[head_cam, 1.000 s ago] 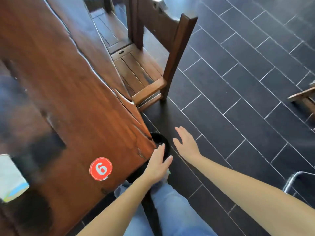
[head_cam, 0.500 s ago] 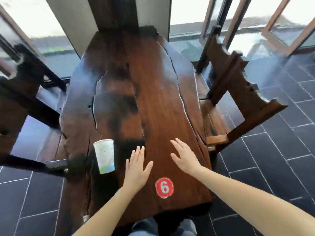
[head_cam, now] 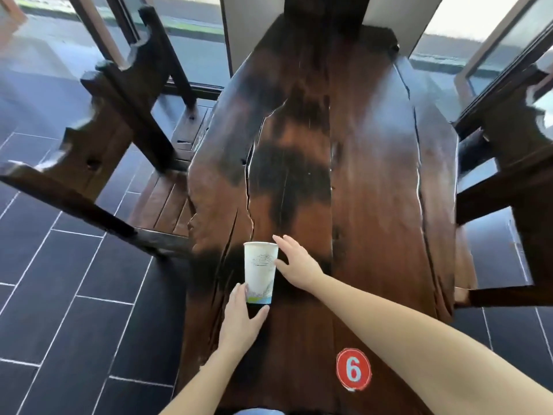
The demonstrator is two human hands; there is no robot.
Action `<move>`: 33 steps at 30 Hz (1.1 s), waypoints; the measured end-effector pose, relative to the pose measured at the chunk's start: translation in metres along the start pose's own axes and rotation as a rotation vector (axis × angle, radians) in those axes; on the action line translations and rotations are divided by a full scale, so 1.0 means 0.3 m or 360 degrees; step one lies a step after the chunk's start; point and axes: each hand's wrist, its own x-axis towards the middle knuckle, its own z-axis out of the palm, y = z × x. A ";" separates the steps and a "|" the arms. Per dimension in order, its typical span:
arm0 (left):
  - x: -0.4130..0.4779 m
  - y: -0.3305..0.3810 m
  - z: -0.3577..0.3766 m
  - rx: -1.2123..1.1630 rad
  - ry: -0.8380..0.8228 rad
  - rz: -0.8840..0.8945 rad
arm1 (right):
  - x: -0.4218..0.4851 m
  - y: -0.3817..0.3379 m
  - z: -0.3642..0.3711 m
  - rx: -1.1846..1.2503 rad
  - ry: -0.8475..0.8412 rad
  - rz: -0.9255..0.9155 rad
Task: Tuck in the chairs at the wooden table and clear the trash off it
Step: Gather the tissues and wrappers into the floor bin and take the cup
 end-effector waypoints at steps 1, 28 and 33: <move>0.003 -0.011 0.004 -0.0017 0.0014 -0.0018 | 0.019 -0.016 0.011 -0.0018 -0.0013 0.0003; -0.191 0.353 0.602 -0.0524 -0.0709 -0.0244 | -0.877 0.670 -0.035 0.0446 0.1241 0.0979; -0.479 0.388 0.843 -0.0291 -0.1093 -0.0153 | -1.183 0.820 0.064 0.0714 0.1526 0.1389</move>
